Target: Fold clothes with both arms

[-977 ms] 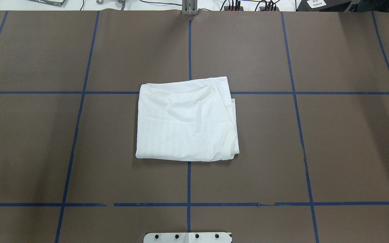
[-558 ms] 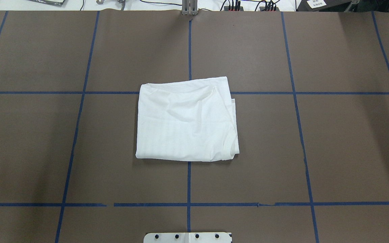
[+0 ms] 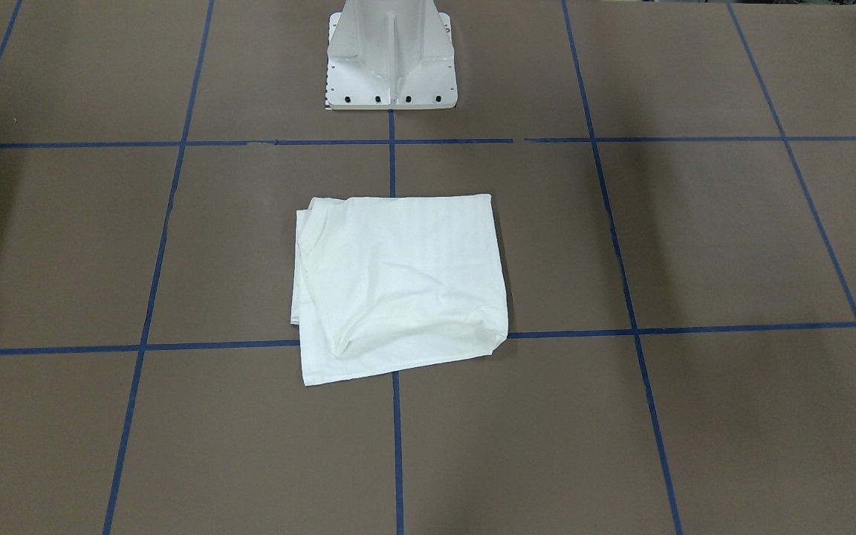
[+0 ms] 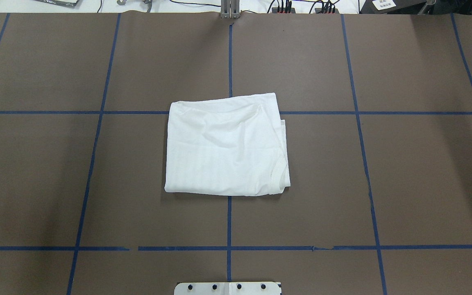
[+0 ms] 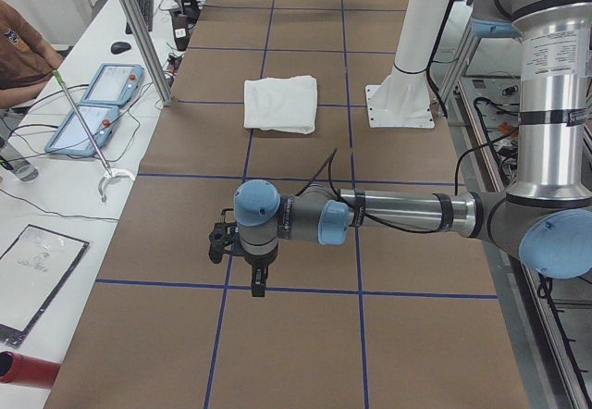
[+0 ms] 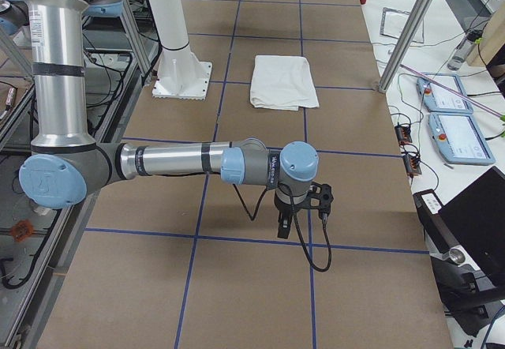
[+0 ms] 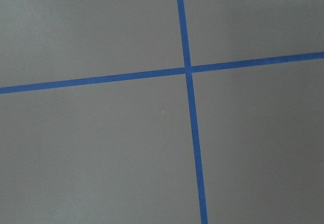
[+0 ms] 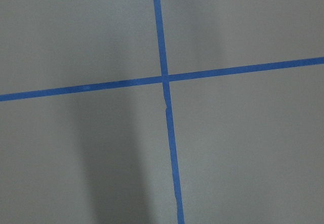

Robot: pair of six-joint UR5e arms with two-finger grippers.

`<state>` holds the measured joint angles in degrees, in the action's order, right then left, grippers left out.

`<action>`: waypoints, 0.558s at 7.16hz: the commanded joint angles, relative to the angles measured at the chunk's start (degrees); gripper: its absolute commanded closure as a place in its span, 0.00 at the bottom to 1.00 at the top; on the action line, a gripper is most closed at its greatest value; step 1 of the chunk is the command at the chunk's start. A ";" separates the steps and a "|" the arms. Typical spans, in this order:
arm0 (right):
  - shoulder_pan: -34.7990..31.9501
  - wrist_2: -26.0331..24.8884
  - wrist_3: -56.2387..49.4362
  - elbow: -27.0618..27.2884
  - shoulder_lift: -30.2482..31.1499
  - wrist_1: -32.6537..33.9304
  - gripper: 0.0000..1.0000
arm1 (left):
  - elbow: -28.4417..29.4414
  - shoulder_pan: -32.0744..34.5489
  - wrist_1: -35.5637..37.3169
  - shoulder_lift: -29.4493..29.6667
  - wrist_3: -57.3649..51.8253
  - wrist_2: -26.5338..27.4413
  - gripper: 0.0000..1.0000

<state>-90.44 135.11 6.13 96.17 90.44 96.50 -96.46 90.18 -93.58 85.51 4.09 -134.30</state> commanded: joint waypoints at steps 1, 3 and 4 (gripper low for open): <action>0.00 -0.02 -0.59 -0.19 0.00 0.00 0.00 | -0.05 0.00 -0.02 0.01 0.13 0.00 0.01; 0.00 0.15 -6.11 -0.80 0.35 0.52 0.00 | -0.05 0.00 -0.02 0.01 0.04 0.00 0.01; 0.00 0.50 -6.48 -0.81 0.44 0.53 0.00 | -0.13 0.00 -0.02 0.01 0.04 -0.09 0.01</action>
<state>-90.44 135.28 1.18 95.55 90.69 96.93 -96.53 90.18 -93.60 85.52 4.14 -134.32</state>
